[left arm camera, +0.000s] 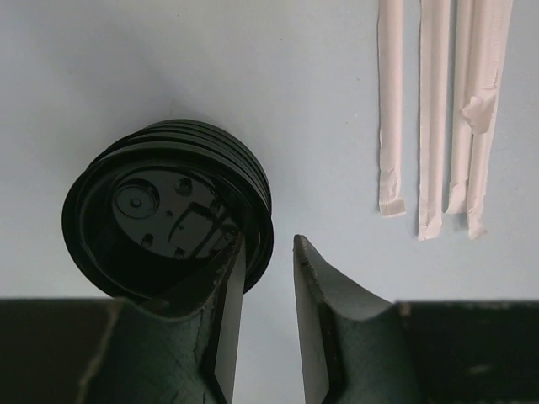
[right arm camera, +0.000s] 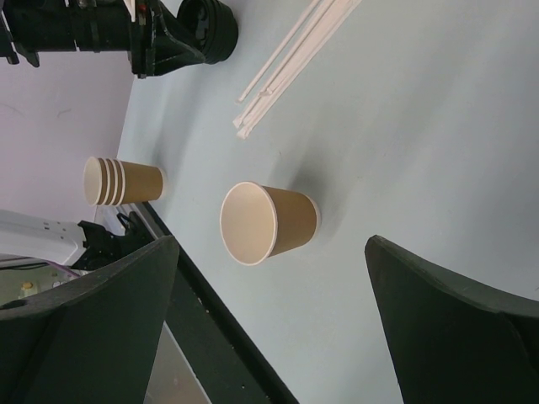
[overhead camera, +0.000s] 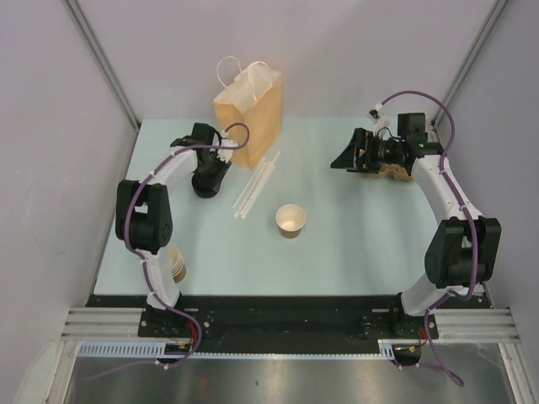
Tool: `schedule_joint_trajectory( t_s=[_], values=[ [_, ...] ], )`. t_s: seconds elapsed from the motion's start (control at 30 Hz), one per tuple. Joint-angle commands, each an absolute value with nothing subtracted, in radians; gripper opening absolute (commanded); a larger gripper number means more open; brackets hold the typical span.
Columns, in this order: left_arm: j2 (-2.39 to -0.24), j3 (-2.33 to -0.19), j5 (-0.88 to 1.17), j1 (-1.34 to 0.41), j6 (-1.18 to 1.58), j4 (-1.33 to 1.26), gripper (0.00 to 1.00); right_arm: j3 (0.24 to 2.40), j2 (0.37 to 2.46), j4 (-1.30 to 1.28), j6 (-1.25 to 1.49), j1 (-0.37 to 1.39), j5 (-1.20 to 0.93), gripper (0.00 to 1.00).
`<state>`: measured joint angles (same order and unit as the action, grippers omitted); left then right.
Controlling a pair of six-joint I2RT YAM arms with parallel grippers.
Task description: Pack the takeout coffee
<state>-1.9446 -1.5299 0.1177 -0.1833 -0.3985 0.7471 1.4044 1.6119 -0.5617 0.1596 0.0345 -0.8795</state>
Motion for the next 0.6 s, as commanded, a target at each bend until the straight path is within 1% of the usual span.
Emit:
schedule_joint_trajectory(
  t_s=[0.0, 0.17, 0.27, 0.43, 0.47, 0.5, 0.57],
  values=[
    [-1.954, -1.572, 0.097, -0.181, -0.429, 0.730, 0.33, 1.404, 1.618, -0.555, 0.146, 0.035, -0.885, 1.00],
    [-1.963, -1.568, 0.087, -0.181, -0.445, 0.719, 0.27, 1.402, 1.620, -0.555, 0.146, 0.037, -0.887, 1.00],
    [-1.962, -1.568, 0.095, -0.179, -0.446, 0.721, 0.22, 1.404, 1.621, -0.557, 0.147, 0.035, -0.884, 1.00],
    [-1.954, -1.568, 0.103, -0.181, -0.446, 0.729, 0.09, 1.402, 1.623, -0.555, 0.147, 0.034, -0.885, 1.00],
    [-1.948, -1.568, 0.104, -0.181, -0.446, 0.730, 0.03, 1.404, 1.623, -0.555, 0.146, 0.035, -0.884, 1.00],
    [-1.945, -1.568, 0.106, -0.179, -0.443, 0.733, 0.00, 1.404, 1.621, -0.555, 0.147, 0.034, -0.884, 1.00],
    [-1.934, -1.566, 0.112, -0.181, -0.443, 0.738, 0.00, 1.402, 1.623, -0.555, 0.147, 0.034, -0.884, 0.99]
  ],
)
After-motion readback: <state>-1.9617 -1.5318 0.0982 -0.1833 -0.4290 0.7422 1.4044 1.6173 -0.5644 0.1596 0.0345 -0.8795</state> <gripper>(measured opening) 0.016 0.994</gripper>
